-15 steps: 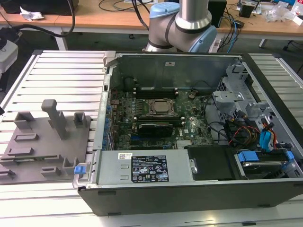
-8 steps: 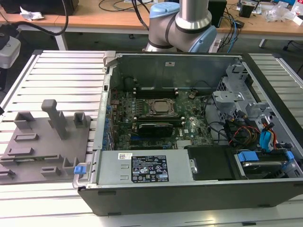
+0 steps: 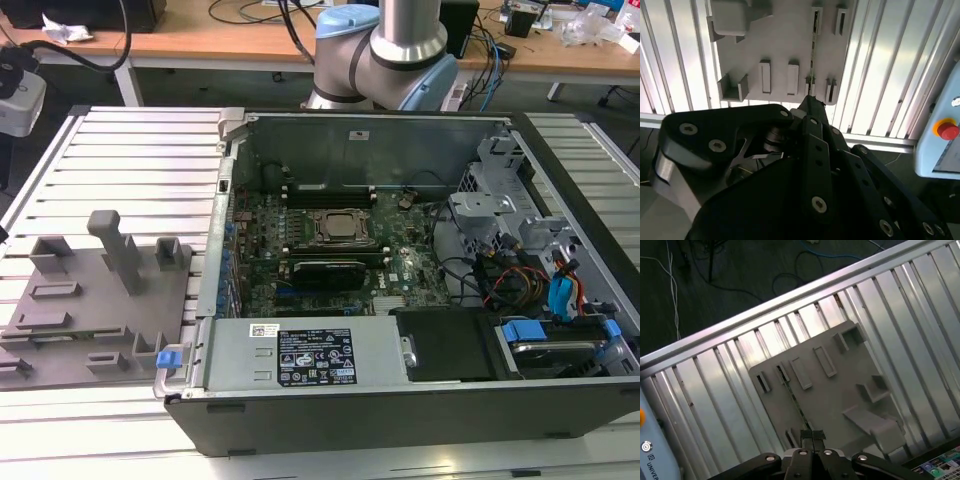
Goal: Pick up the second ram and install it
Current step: 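Pick up the second ram and move it above second insertion slot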
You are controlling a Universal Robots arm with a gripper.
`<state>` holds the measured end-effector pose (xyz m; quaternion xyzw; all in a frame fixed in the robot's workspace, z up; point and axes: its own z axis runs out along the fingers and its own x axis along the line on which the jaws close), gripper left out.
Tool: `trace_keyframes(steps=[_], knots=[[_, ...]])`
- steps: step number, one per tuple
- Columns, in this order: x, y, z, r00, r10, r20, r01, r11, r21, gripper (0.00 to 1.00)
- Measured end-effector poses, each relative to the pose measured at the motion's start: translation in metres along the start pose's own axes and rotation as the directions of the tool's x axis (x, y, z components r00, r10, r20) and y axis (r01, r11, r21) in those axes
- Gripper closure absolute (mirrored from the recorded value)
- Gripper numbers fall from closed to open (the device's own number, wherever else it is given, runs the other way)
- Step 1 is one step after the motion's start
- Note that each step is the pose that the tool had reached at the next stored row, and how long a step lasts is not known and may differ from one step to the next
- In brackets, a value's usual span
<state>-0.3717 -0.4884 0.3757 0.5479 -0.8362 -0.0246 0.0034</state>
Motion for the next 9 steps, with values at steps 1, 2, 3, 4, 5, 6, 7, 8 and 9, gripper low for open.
trace_keyframes(steps=[1, 2, 3, 4, 5, 6, 7, 8, 9], knots=[[0.0000, 0.0000, 0.0000, 1.0000, -0.009, -0.0005, 0.009, 1.0000, -0.0003, 0.89], [0.0000, 0.0000, 0.0000, 0.9997, -0.023, -0.0011, 0.023, 0.9997, -0.0005, 0.89], [0.0000, 0.0000, 0.0000, 0.9992, -0.039, -0.0018, 0.039, 0.9992, -0.0009, 0.89], [0.0000, 0.0000, 0.0000, 0.9984, -0.057, -0.0026, 0.057, 0.9984, -0.0013, 0.89], [0.0000, 0.0000, 0.0000, 0.9963, -0.086, -0.0039, 0.086, 0.9963, -0.0021, 0.89], [0.0000, 0.0000, 0.0000, 0.9943, -0.106, -0.0047, 0.106, 0.9944, -0.0026, 0.89], [0.0000, 0.0000, 0.0000, 0.9918, -0.127, -0.0056, 0.127, 0.9919, -0.0031, 0.89], [0.0000, 0.0000, 0.0000, 0.9899, -0.141, -0.0062, 0.141, 0.9900, -0.0035, 0.89], [0.0000, 0.0000, -0.0001, 0.9886, -0.150, -0.0066, 0.150, 0.9886, -0.0038, 0.89]])
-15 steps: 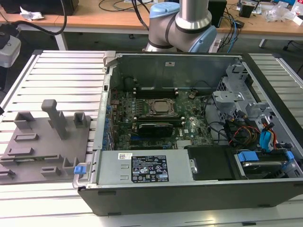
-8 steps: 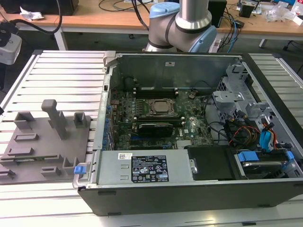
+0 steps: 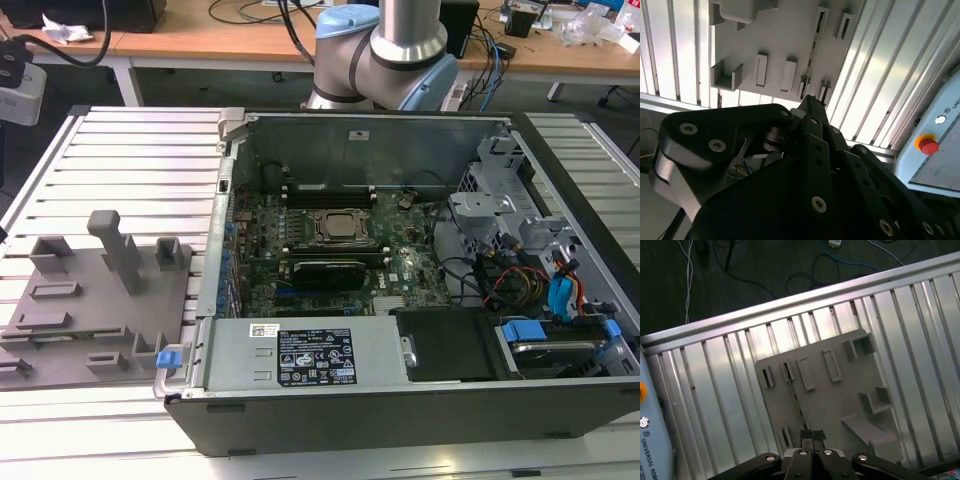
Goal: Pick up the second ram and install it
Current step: 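Pick up the second ram and move it above second insertion slot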
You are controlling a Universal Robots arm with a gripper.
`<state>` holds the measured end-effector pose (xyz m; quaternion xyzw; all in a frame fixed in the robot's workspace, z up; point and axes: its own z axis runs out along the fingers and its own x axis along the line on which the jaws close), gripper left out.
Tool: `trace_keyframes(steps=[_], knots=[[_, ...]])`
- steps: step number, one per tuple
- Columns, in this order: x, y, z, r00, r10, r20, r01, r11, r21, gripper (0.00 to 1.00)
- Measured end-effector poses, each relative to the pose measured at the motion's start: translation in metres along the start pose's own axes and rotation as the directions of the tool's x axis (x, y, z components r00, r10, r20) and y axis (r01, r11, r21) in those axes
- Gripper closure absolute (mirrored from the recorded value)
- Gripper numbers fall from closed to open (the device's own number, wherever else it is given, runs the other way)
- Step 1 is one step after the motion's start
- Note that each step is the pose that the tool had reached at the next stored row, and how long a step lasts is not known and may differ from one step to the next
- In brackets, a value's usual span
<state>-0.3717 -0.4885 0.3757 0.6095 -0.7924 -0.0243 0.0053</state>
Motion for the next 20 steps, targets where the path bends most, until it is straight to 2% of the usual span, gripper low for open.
trace_keyframes(steps=[4, 7, 8, 10, 11, 12, 17, 18, 20], knots=[[0.0000, 0.0000, 0.0000, 0.9988, -0.048, -0.0022, 0.048, 0.9989, -0.0011, 0.89], [0.0000, 0.0000, 0.0000, 0.9953, -0.097, -0.0043, 0.097, 0.9953, -0.0023, 0.89], [0.0000, 0.0000, 0.0000, 0.9922, -0.125, -0.0054, 0.125, 0.9922, -0.0029, 0.89], [0.0000, 0.0000, 0.0000, 0.9895, -0.144, -0.0063, 0.144, 0.9895, -0.0035, 0.89], [0.0000, 0.0000, 0.0001, 0.9846, -0.175, -0.0075, 0.175, 0.9846, -0.0043, 0.89], [0.0000, 0.0000, 0.0001, 0.9776, -0.210, -0.0097, 0.210, 0.9776, -0.0054, 0.89], [0.0000, 0.0000, 0.0001, 0.9767, -0.214, -0.0100, 0.214, 0.9767, -0.0056, 0.89], [0.0000, 0.0000, 0.0001, 0.9767, -0.215, -0.0100, 0.214, 0.9767, -0.0056, 0.77], [0.0000, 0.0000, 0.0001, 0.9766, -0.215, -0.0100, 0.215, 0.9767, -0.0056, 0.77]])
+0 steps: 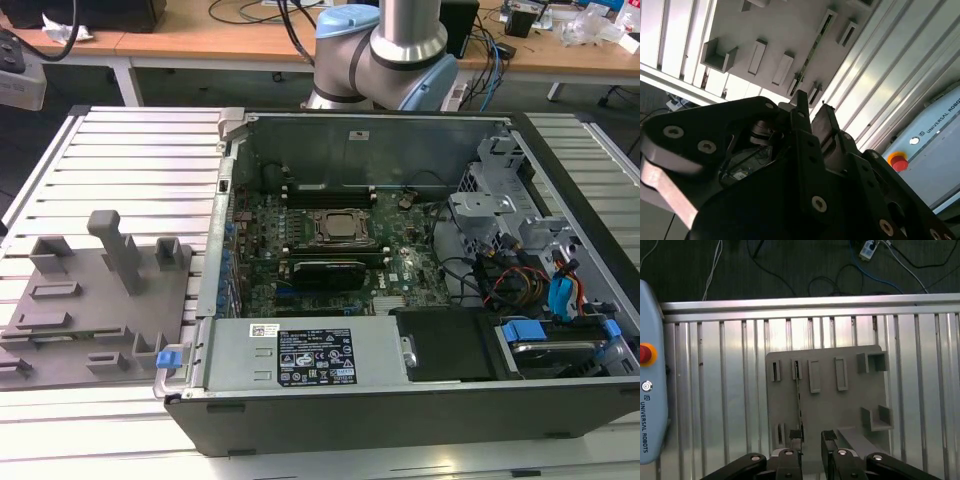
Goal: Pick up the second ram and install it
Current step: 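Pick up the second ram and move it above second insertion slot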
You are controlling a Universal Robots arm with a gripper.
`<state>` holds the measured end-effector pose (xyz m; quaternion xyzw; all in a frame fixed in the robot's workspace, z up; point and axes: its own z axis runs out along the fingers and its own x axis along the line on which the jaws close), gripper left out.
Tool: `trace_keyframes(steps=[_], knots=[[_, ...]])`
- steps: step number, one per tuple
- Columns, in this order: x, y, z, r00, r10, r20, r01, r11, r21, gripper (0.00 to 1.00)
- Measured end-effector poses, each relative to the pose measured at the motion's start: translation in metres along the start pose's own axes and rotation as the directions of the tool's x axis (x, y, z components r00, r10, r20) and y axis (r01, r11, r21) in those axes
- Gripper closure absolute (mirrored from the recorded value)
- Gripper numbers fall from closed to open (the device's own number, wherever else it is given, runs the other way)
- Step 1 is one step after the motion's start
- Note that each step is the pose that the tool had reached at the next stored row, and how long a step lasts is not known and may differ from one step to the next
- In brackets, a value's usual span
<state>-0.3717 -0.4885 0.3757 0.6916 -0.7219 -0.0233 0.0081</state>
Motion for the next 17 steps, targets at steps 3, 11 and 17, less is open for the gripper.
trace_keyframes(steps=[3, 11, 17], knots=[[0.0000, 0.0000, 0.0002, 1.0000, 0.000, 0.0000, 0.000, 1.0000, 0.0000, 0.70], [0.0002, -0.0006, 0.0121, 1.0000, 0.000, 0.0000, 0.000, 1.0000, 0.0000, 0.70], [0.0004, -0.0009, 0.0193, 1.0000, 0.000, 0.0001, 0.000, 1.0000, 0.0000, 0.70]])
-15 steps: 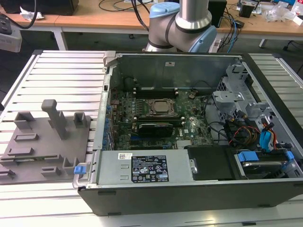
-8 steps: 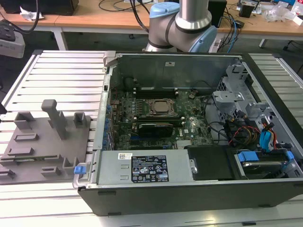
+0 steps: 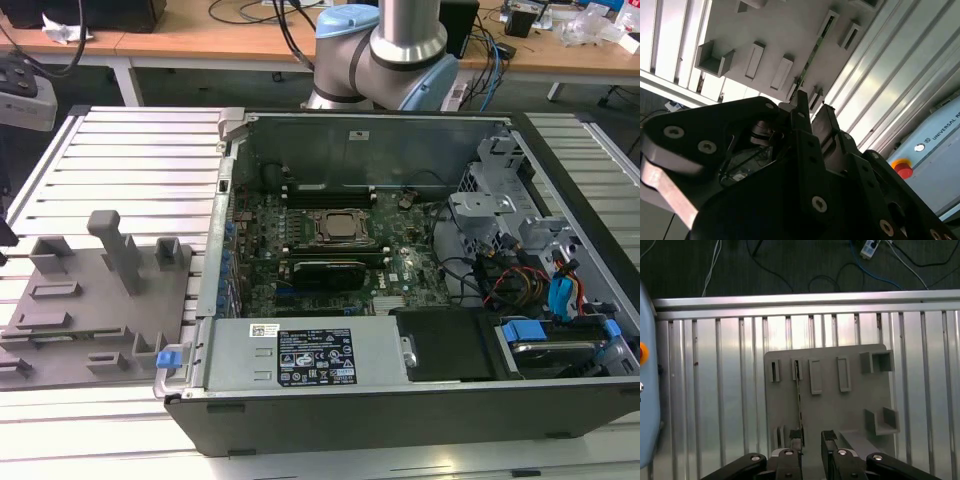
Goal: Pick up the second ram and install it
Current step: 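Pick up the second ram and move it above second insertion slot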
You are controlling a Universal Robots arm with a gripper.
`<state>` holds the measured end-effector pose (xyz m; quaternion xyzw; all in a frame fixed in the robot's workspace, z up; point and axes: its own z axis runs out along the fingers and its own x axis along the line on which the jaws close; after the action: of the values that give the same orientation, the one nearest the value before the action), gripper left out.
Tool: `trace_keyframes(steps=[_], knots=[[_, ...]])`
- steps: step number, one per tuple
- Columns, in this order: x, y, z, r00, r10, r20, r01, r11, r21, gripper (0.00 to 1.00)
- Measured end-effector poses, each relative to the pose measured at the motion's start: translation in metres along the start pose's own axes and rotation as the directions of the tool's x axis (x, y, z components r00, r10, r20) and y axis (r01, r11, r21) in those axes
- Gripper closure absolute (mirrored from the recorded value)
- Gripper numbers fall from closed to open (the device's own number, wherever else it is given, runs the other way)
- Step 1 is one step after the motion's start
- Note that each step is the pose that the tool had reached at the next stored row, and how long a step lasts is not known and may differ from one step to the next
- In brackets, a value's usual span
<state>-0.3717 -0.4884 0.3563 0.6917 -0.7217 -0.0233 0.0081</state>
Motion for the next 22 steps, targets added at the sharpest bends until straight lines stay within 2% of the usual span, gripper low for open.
trace_keyframes(steps=[22], knots=[[0.0005, -0.0011, 0.0237, 1.0000, 0.000, 0.0000, 0.000, 1.0000, 0.0000, 0.70]])
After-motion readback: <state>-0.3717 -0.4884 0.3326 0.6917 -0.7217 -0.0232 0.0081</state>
